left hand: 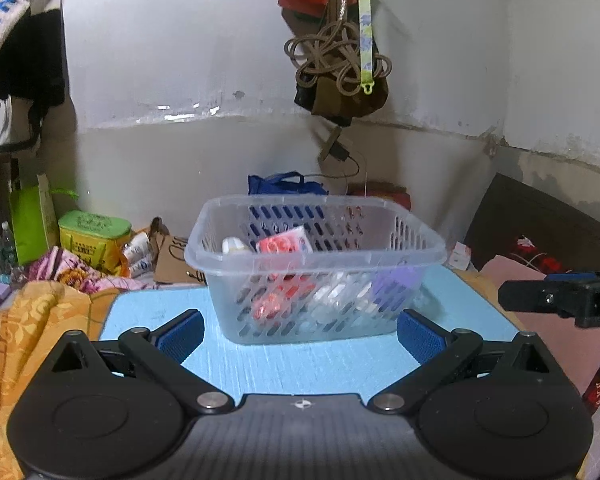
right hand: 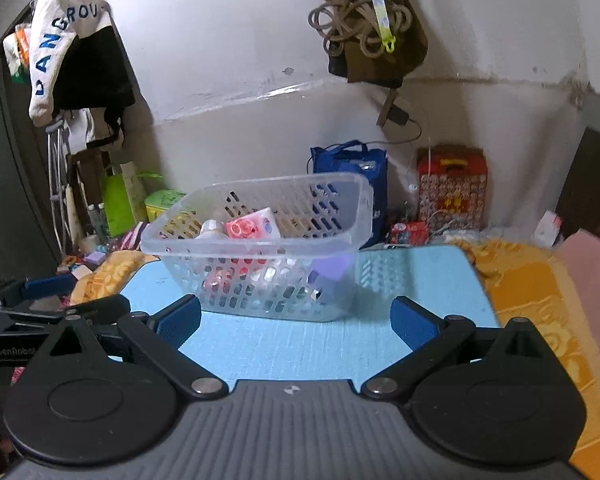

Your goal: Organize objects

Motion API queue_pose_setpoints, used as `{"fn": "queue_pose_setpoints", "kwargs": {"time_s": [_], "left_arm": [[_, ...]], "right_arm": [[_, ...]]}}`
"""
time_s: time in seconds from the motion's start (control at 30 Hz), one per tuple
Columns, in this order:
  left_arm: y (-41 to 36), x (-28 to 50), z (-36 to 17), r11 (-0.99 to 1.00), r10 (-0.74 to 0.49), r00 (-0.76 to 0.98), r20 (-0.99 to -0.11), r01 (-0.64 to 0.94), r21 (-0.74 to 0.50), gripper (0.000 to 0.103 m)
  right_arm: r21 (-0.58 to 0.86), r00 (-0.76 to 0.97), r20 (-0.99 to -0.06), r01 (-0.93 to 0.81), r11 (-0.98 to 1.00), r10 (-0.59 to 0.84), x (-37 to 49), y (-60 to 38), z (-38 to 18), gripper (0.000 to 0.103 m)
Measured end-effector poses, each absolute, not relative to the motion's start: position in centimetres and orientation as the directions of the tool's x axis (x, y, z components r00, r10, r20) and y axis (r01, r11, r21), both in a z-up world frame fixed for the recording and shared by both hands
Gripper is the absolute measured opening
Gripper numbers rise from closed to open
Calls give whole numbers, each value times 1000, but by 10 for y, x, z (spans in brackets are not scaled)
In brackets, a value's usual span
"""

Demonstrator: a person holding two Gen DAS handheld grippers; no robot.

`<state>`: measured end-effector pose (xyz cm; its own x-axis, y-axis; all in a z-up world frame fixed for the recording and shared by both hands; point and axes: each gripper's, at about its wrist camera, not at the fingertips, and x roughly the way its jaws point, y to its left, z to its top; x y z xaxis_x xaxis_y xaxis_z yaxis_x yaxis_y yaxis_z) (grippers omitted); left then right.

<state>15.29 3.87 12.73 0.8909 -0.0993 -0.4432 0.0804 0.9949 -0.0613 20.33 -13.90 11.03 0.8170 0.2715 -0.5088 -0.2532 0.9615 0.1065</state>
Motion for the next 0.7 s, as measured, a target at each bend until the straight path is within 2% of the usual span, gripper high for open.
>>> {"fn": "queue_pose_setpoints", "kwargs": {"time_s": [0.3, 0.5, 0.7], "left_arm": [[27, 149, 184, 1000, -16, 894, -447, 23, 10, 103], [21, 171, 206, 997, 4, 883, -470, 32, 68, 103], [21, 216, 188, 997, 14, 870, -492, 23, 70, 103]], "right_arm": [[-35, 832, -533, -204, 978, 154, 202, -118, 150, 103], [51, 800, -566, -207, 977, 199, 231, -121, 160, 103], [88, 767, -606, -198, 976, 211, 291, -122, 140, 103]]}}
